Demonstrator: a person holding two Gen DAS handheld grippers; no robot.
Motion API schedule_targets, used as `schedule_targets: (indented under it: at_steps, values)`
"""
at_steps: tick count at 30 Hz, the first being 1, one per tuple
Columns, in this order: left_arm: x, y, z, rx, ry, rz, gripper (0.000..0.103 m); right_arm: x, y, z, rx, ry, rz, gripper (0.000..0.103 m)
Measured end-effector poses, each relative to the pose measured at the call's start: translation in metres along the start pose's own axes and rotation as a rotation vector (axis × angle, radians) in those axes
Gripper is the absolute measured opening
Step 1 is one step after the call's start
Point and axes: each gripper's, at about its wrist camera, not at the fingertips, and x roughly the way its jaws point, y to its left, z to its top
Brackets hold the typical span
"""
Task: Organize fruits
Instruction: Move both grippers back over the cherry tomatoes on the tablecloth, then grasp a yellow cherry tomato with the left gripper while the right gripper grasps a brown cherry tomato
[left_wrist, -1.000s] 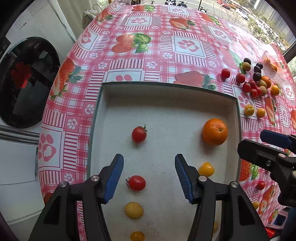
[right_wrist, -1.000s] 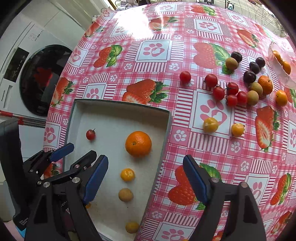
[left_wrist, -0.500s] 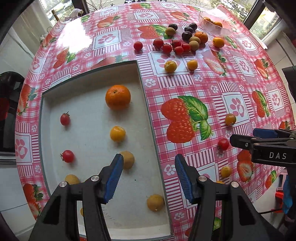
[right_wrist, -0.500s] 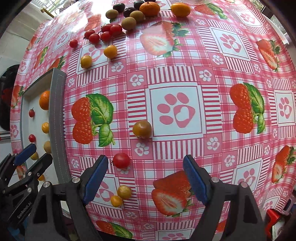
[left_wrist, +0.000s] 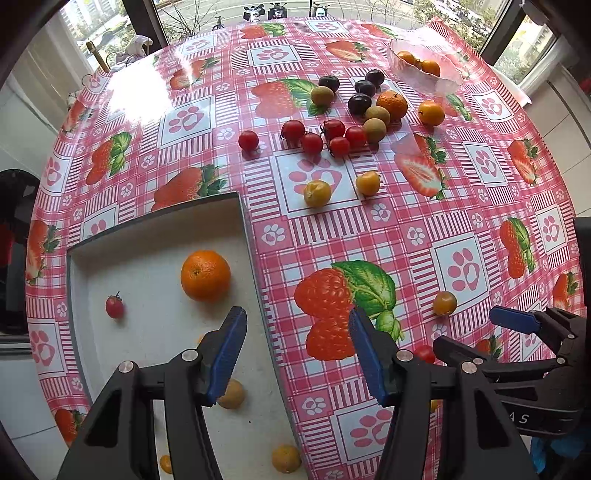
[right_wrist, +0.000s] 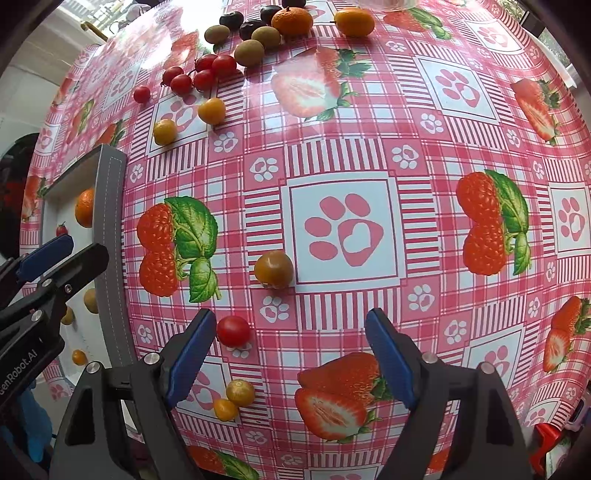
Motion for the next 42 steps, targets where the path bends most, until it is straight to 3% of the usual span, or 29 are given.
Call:
schedule_targets:
  at_steps: [15, 21, 25, 30, 33, 37, 38, 42]
  values:
    - [0.040, -0.010, 0.067, 0.001, -0.004, 0.018, 0.059, 0.009, 0.008, 0.017, -0.032, -0.017, 0.011, 0.085]
    - [0.060, -0.017, 0.082, 0.023, 0.014, 0.031, 0.059, 0.016, 0.011, 0.024, -0.026, -0.012, 0.016, 0.079]
    - [0.068, -0.018, 0.085, 0.036, 0.033, 0.036, 0.059, 0.019, 0.013, 0.026, -0.033, -0.007, 0.012, 0.068]
    - [0.074, -0.020, 0.087, 0.027, 0.029, 0.045, 0.058, 0.024, 0.026, 0.024, -0.068, -0.007, -0.027, 0.065]
    - [0.075, -0.023, 0.088, 0.034, 0.024, 0.021, 0.042, 0.025, 0.031, 0.023, -0.082, -0.017, -0.054, 0.049]
    - [0.075, -0.028, 0.088, 0.028, 0.022, 0.007, 0.029, 0.024, 0.031, 0.024, -0.092, -0.016, -0.056, 0.024]
    - [0.074, -0.027, 0.087, 0.020, 0.024, -0.002, 0.025, 0.024, 0.029, 0.024, -0.093, -0.015, -0.046, 0.024]
    - [0.070, -0.022, 0.078, -0.007, 0.041, -0.047, 0.025, 0.020, 0.015, 0.023, -0.062, -0.020, 0.029, 0.024]
